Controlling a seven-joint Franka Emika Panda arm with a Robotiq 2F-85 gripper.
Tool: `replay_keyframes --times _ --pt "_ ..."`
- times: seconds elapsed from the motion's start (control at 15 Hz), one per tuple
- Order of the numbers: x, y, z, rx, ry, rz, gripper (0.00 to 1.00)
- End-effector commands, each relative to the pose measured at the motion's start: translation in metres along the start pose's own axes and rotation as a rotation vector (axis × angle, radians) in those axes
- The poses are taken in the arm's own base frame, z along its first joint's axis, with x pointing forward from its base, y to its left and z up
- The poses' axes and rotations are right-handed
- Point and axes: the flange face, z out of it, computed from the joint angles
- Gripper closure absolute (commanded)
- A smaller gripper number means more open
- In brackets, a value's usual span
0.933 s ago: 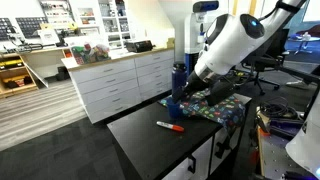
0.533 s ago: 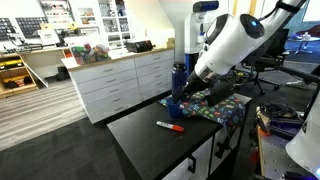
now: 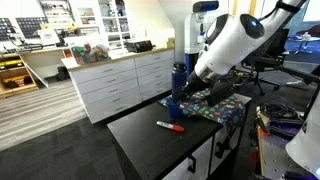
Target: Pick up the pen from the table and put it in the blue cup.
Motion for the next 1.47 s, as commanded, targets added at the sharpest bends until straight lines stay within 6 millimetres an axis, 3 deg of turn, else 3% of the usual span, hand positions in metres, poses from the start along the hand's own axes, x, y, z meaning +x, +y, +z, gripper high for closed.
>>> replay_keyframes --times 0.0,1.4 --pt "0.0000 0.0000 0.0000 0.000 0.000 0.000 0.00" --pt "-0.0004 -0.0027 0.0014 -0.004 -0.007 -0.028 0.00"
